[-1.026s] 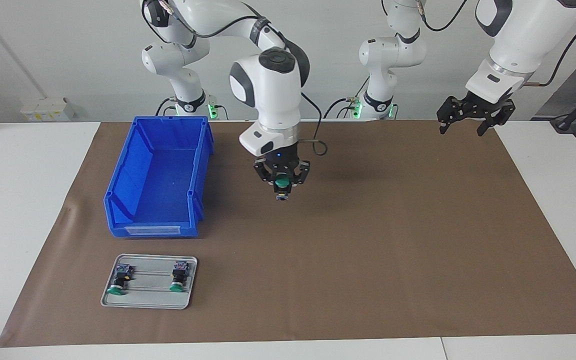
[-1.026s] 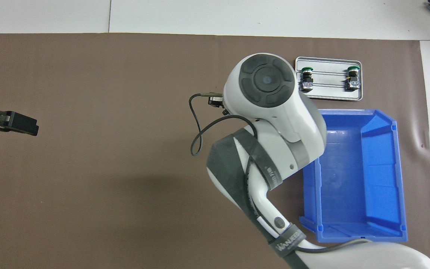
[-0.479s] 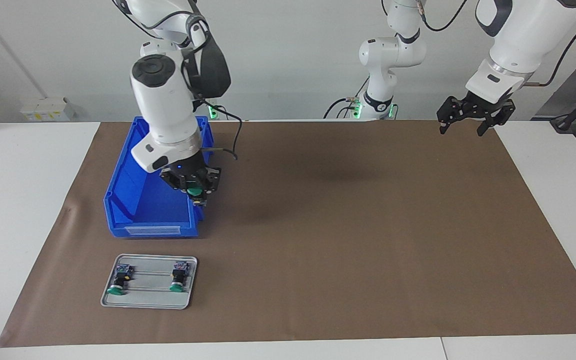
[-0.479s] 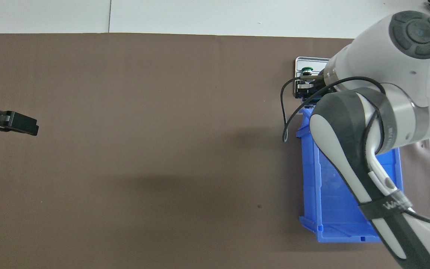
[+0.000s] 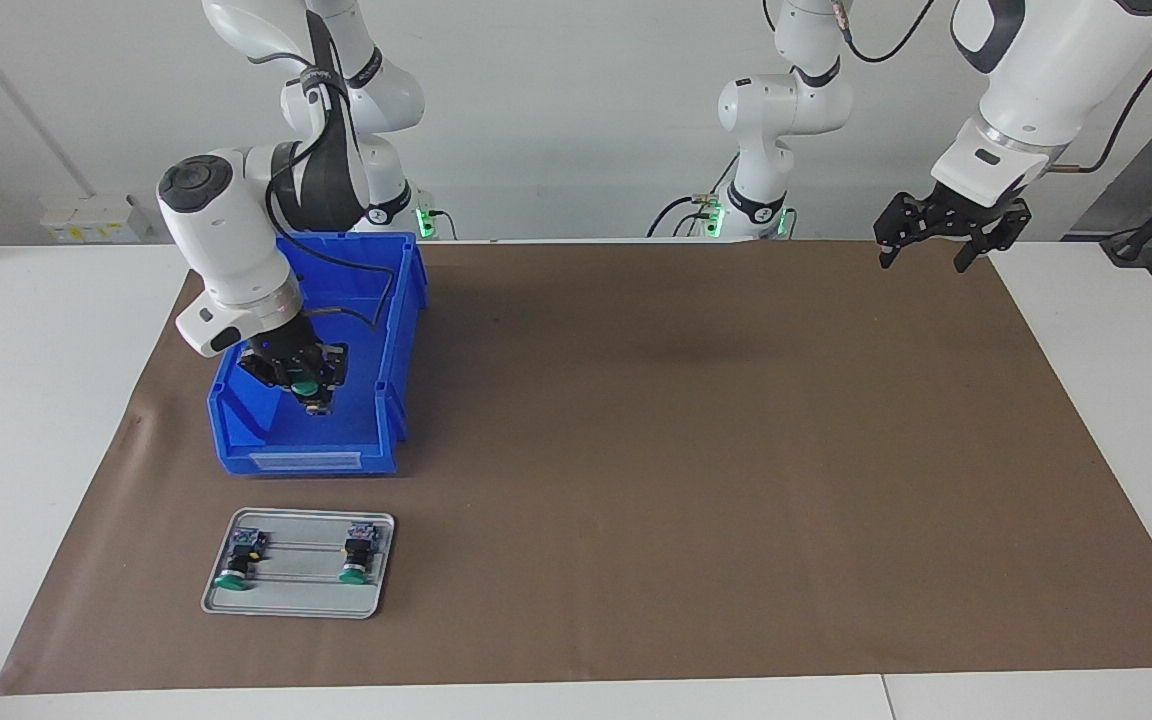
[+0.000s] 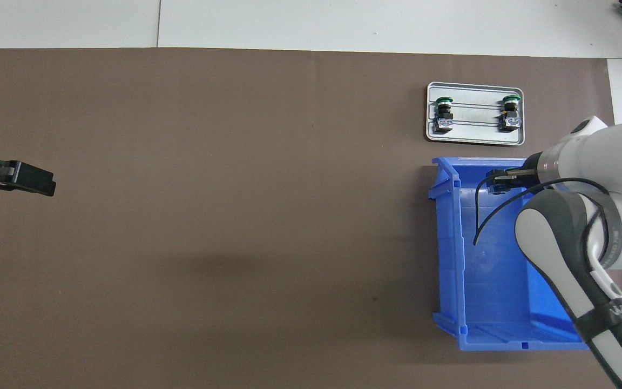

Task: Place and press button with both arms
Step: 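Carry the green button with the right gripper over the blue bin, then lower the button into the blue bin and open the right gripper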

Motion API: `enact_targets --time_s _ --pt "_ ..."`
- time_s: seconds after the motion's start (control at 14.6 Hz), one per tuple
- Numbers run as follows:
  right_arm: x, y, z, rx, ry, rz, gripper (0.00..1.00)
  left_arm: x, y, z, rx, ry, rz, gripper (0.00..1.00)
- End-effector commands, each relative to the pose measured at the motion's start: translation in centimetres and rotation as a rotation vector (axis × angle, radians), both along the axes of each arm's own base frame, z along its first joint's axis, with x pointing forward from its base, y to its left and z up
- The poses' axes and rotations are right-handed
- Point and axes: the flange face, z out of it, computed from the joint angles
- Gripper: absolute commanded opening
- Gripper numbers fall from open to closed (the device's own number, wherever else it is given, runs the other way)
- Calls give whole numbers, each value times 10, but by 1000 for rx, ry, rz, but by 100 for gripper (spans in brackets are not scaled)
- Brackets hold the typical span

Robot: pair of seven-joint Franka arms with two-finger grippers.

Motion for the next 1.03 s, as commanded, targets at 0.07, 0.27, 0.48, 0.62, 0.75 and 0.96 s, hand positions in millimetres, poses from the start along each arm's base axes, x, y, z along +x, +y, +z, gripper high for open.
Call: enact_targets --time_s 0.07,0.27,0.48,0.62,0.75,0.96 --pt "-31 -9 -35 23 -42 0 0 -10 4 1 19 1 -3 100" --pt "-46 -10 -64 50 -47 -33 0 -10 5 1 19 1 -1 100" --pt "-47 -11 -73 47 -44 -35 0 -9 4 1 20 2 -3 100" --pt "-49 -10 -82 45 -44 -35 0 -9 4 1 19 1 -3 100" --pt "-49 -11 -82 45 -47 -40 72 -9 4 1 20 2 -3 100" --pt "-47 -11 -81 45 -50 -41 99 -10 4 1 19 1 -3 100"
